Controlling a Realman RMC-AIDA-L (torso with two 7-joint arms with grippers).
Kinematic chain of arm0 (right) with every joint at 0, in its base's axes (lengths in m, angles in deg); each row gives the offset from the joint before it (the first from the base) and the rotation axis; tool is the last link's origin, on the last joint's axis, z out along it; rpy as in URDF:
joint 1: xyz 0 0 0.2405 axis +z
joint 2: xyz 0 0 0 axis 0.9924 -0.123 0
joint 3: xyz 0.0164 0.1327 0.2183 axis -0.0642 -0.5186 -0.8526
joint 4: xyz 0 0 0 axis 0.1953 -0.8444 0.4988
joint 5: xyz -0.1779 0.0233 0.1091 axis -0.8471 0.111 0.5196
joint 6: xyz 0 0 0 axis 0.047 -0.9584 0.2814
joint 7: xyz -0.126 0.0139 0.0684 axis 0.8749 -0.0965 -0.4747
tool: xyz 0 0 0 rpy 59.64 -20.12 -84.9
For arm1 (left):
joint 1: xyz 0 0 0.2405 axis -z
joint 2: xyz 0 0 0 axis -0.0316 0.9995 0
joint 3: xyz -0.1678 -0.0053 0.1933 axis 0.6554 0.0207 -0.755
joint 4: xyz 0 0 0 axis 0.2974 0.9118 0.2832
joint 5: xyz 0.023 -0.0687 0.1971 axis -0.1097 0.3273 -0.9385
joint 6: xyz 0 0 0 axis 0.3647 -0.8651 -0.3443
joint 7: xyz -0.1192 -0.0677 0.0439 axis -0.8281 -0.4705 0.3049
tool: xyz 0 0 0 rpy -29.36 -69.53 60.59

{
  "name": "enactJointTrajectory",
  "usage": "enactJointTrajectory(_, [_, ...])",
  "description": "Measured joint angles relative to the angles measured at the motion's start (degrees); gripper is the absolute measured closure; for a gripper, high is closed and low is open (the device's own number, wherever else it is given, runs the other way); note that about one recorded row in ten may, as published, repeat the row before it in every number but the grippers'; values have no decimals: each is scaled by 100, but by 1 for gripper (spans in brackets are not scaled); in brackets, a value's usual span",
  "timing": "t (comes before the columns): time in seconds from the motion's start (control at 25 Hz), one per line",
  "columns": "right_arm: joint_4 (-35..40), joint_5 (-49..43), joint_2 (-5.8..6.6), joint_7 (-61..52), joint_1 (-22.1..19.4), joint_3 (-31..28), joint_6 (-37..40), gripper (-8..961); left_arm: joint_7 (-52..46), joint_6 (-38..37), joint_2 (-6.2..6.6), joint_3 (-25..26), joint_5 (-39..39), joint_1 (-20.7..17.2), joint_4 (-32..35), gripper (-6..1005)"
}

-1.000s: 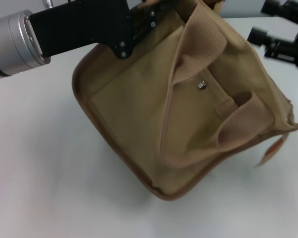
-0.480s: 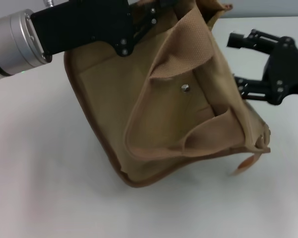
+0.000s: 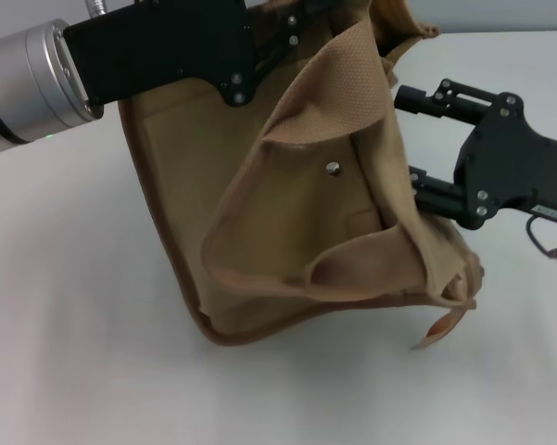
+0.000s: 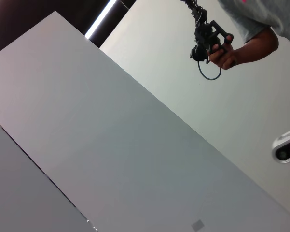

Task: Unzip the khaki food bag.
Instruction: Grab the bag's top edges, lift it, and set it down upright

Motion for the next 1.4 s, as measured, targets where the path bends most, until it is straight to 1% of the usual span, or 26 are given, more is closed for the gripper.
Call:
enactJointTrajectory(0.12, [-255, 259, -1, 523, 37, 255, -116, 292, -3, 2, -12, -23, -2, 2, -4, 913])
enactJointTrajectory(0.32, [-297, 430, 0, 611, 104, 400, -399, 317, -5, 3, -17, -36, -2, -3, -4, 913])
enactJointTrajectory(0.64, [-280, 789, 0, 624, 135, 474, -558, 374, -12, -20, -30, -45, -2, -16, -3, 914])
enactJointTrajectory(0.8, [-269, 798, 9, 623, 165, 507, -597, 381, -14, -33, -31, -46, -5, -22, -3, 914])
enactJointTrajectory(0.92, [-227, 658, 26, 625, 140, 701, -651, 385, -32, -33, -31, -37, -10, -23, -4, 913])
enactJointTrajectory(1.0, [-204, 607, 28, 627, 125, 726, -679, 386, -60, -29, -31, -31, -11, -23, -4, 913])
enactJointTrajectory(1.12, [-108, 387, 19, 664, 103, 792, -864, 386, -77, -15, -31, -41, -12, -11, -4, 913])
enactJointTrajectory(1.32, [-34, 374, 10, 696, 124, 1001, -930, 385, -88, -5, -30, -49, -12, 4, -3, 913])
enactJointTrajectory(1.4, [-20, 373, 9, 698, 117, 1037, -916, 407, -89, -5, -30, -49, -13, 5, -3, 914])
